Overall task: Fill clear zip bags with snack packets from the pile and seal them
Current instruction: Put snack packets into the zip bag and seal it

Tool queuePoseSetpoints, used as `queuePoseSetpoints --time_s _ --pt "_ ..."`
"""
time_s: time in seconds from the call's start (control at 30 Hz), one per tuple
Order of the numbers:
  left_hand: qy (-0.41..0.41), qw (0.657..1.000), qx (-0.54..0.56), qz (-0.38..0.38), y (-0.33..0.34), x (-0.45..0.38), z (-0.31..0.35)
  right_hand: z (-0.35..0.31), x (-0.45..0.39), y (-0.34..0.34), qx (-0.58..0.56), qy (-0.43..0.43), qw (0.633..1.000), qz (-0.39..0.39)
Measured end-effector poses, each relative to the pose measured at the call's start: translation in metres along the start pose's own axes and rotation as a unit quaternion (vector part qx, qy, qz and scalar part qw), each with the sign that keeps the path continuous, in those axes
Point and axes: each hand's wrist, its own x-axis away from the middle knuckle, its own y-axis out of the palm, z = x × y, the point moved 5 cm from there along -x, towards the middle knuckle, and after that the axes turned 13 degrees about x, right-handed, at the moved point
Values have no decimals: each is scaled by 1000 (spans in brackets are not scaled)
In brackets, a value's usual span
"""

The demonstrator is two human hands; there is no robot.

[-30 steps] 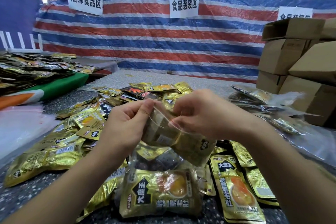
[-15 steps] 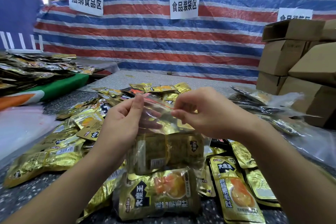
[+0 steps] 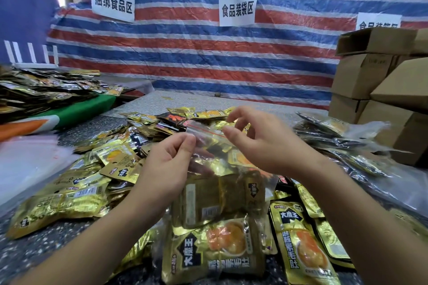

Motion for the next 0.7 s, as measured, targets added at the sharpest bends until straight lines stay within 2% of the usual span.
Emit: queuePoseSetpoints --time_s 0.23,0.37,0.6,0.7 --pt "-7 1000 9 -8 1 1 0 -11 2 10 -48 8 997 -58" --pt "4 1000 1 0 0 0 0 -11 1 6 -83 0 996 -41" --pt "71 997 -11 20 -6 -2 6 -15 3 4 -68 -21 997 -28" --pt "80 996 -23 6 -3 0 6 -19 3 5 -61 -20 998 -30"
